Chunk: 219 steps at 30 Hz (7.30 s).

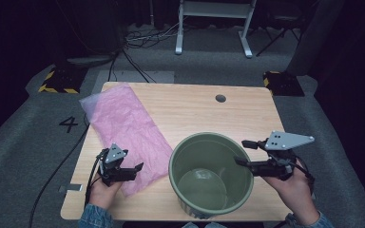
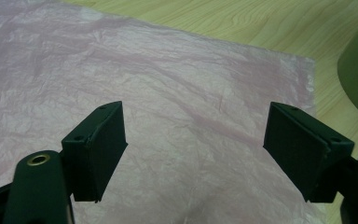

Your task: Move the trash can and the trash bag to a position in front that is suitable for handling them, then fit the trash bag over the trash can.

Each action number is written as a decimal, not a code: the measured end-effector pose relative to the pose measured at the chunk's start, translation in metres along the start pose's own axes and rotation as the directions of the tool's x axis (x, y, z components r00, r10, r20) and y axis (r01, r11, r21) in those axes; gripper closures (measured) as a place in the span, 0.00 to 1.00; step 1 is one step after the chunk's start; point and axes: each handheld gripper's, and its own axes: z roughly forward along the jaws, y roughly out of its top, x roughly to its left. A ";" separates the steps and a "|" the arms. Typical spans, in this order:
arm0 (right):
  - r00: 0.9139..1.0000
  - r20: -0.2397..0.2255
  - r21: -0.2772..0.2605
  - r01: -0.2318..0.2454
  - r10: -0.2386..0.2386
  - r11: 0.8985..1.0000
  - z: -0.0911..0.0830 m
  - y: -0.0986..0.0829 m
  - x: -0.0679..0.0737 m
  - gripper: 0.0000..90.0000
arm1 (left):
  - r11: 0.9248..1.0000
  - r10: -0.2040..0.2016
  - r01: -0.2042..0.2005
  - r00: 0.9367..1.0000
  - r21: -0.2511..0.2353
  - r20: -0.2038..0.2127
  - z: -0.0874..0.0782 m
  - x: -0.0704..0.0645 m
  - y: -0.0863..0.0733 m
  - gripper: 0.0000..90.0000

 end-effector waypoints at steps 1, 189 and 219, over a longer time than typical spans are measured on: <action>1.000 0.023 0.005 0.012 -0.012 1.000 -0.001 0.001 -0.002 0.44 | 1.000 -0.004 0.004 1.000 0.002 -0.004 0.000 0.001 0.000 0.24; 0.890 0.357 0.116 -0.343 0.283 0.932 0.047 -0.193 -0.081 0.24 | 0.844 0.394 -0.242 0.885 -0.479 0.247 -0.195 0.003 0.217 0.98; 0.891 0.356 0.116 -0.343 0.283 0.932 0.047 -0.193 -0.081 0.24 | 0.780 0.491 -0.269 0.823 -0.565 0.286 -0.205 -0.036 0.252 0.98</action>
